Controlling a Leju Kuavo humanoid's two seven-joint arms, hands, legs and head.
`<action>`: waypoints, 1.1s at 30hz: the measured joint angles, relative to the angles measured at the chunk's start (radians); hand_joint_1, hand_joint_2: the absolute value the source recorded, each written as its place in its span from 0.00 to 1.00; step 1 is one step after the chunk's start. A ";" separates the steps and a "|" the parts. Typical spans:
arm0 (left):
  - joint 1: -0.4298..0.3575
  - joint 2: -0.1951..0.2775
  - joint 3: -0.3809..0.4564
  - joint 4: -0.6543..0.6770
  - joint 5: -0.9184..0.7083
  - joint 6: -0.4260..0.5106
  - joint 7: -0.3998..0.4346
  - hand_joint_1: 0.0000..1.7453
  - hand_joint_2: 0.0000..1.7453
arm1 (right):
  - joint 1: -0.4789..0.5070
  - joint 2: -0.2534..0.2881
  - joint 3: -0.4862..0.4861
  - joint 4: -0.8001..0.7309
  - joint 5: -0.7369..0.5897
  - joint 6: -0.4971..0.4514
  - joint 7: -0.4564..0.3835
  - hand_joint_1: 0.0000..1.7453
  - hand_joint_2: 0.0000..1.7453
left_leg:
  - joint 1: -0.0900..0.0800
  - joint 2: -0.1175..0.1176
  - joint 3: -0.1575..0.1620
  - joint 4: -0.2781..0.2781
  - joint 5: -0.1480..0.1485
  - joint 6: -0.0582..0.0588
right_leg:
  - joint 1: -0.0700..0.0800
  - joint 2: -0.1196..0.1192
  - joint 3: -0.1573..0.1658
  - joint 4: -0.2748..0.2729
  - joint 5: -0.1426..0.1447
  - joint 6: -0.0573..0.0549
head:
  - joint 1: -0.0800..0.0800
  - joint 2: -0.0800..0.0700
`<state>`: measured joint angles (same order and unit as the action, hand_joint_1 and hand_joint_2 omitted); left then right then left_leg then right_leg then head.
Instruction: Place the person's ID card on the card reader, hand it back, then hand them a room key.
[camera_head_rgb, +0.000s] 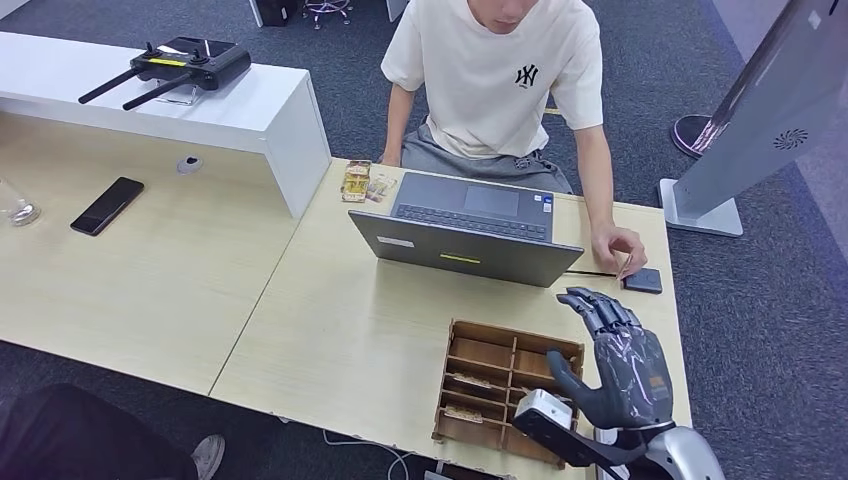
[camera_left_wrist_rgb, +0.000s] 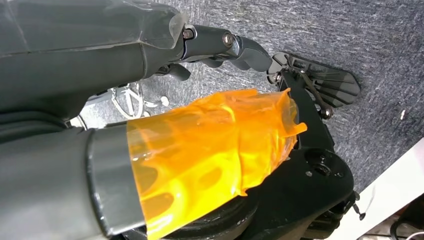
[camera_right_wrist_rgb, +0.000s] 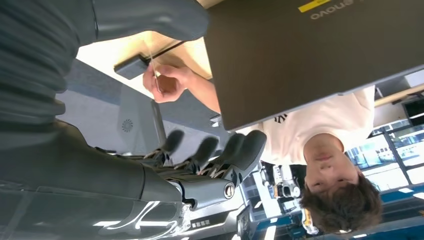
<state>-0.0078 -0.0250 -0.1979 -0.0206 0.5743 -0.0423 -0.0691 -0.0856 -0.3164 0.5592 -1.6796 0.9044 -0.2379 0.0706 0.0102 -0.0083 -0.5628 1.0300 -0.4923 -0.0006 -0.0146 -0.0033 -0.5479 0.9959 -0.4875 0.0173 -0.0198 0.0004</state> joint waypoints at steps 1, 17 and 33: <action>0.000 0.000 0.000 0.000 0.002 0.000 0.000 0.00 0.00 | 0.006 -0.004 0.001 -0.002 0.006 -0.003 0.003 0.32 1.00 | 0.000 0.000 0.000 0.000 0.000 0.000 | 0.000 0.000 0.000 0.000 0.000 0.000 | 0.000 0.000; 0.000 0.001 -0.003 0.000 0.034 0.000 0.000 0.00 0.00 | 0.070 -0.051 0.018 -0.046 0.045 -0.001 0.032 0.55 1.00 | 0.000 0.000 0.000 0.000 0.000 0.000 | 0.000 0.000 0.000 0.000 0.000 0.000 | 0.000 0.000; -0.002 0.001 -0.016 0.000 0.062 -0.001 -0.004 0.00 0.00 | 0.100 -0.075 0.052 -0.056 0.041 0.021 0.042 0.45 1.00 | 0.000 0.000 0.000 0.000 0.000 0.000 | 0.000 0.000 0.000 0.000 0.000 0.000 | 0.000 0.000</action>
<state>-0.0096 -0.0244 -0.2137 -0.0206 0.6358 -0.0434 -0.0727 0.0148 -0.3919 0.6113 -1.7357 0.9457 -0.2168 0.1130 0.0103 -0.0078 -0.5627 1.0299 -0.4923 -0.0006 -0.0145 -0.0031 -0.5479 0.9959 -0.4875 0.0174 -0.0200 0.0004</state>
